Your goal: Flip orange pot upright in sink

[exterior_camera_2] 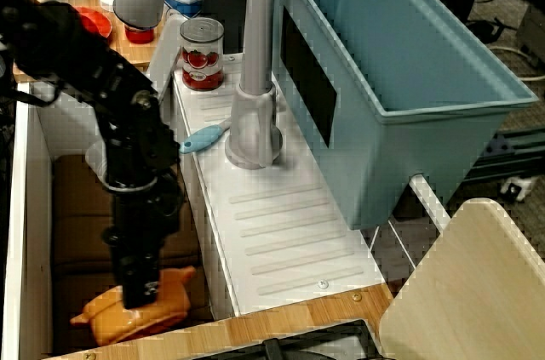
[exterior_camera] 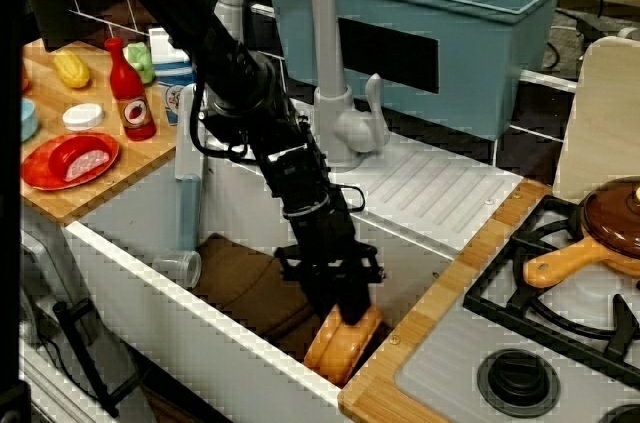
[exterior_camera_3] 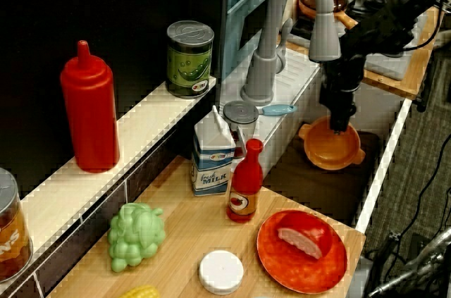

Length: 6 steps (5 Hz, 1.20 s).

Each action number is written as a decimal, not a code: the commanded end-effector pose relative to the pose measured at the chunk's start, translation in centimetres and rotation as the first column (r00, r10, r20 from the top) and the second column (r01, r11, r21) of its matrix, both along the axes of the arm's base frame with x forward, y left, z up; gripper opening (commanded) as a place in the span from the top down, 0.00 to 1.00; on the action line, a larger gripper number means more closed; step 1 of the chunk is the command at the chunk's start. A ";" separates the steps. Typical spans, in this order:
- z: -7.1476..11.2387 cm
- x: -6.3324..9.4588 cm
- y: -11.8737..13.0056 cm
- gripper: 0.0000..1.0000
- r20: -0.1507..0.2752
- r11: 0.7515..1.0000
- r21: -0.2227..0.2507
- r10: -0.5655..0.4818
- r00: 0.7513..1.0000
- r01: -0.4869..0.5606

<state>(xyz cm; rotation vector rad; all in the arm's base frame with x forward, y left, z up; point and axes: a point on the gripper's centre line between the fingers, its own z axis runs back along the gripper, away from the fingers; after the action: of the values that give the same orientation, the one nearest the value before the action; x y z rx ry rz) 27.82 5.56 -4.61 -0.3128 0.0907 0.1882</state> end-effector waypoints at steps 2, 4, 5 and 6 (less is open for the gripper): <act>10.7 -1.2 -6.6 1.00 0.046 0.999 0.042 -0.023 0.999 0.021; 9.7 -0.5 -5.8 0.00 -0.005 0.999 0.044 0.004 1.000 -0.004; 9.7 -0.5 -5.8 0.00 -0.005 0.999 0.044 0.004 1.000 -0.004; 9.7 -0.5 -5.8 0.00 -0.005 0.999 0.044 0.004 1.000 -0.004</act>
<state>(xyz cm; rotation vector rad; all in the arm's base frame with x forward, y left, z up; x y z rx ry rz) 26.65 -0.42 4.06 -0.2698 0.1288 0.1998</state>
